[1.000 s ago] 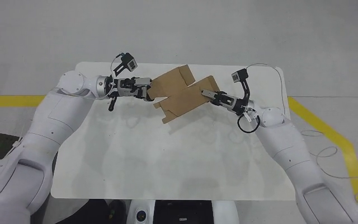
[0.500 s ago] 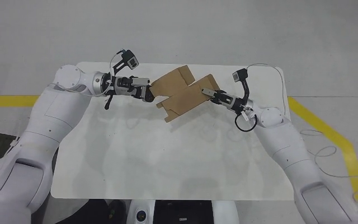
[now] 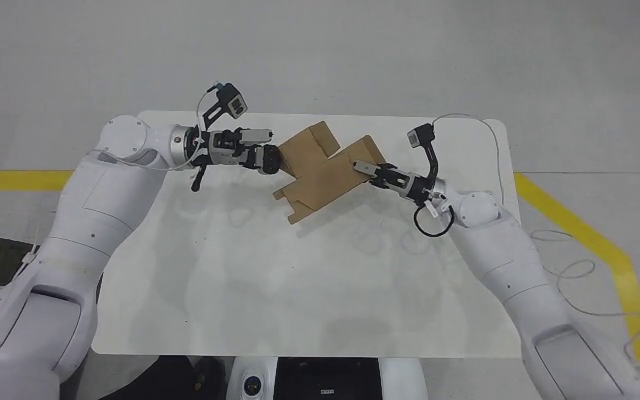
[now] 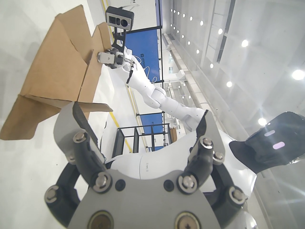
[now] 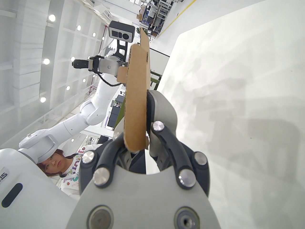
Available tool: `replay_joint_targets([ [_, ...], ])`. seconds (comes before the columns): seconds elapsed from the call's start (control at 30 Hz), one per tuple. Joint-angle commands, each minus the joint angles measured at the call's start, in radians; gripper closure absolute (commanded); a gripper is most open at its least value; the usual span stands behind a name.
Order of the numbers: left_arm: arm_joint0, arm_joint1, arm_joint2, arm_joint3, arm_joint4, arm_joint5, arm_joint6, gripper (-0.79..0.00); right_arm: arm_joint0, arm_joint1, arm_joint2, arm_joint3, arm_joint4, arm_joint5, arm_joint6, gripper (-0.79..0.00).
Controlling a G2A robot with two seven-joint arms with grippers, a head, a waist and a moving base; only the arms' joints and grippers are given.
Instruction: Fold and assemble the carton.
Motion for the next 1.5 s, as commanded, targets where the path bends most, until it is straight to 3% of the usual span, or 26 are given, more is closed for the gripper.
replay_joint_targets([
  [0.0,0.001,-0.004,0.000,0.007,0.014,0.005,0.010,-0.785,0.000,-0.001,0.003,0.001,-0.001,-0.001,0.003,0.000],
  [0.6,0.011,-0.027,-0.017,0.055,0.105,0.019,0.069,-0.782,-0.002,-0.012,0.023,0.006,0.000,-0.009,0.006,0.000],
  [0.93,0.020,-0.036,-0.025,0.061,0.151,0.028,0.067,-0.403,-0.006,-0.016,0.035,0.007,-0.010,-0.009,0.003,0.000],
  [1.23,0.023,-0.044,-0.022,0.066,0.225,0.019,0.077,-0.336,-0.008,-0.020,0.042,0.002,-0.018,-0.004,0.011,0.000],
  [1.3,0.024,-0.045,-0.023,0.069,0.235,0.019,0.079,-0.289,-0.008,-0.020,0.043,0.001,-0.021,-0.001,0.011,0.000],
  [1.47,0.025,-0.049,-0.030,0.074,0.245,0.026,0.083,-0.012,-0.009,-0.022,0.047,-0.002,-0.026,0.001,0.014,0.000],
])
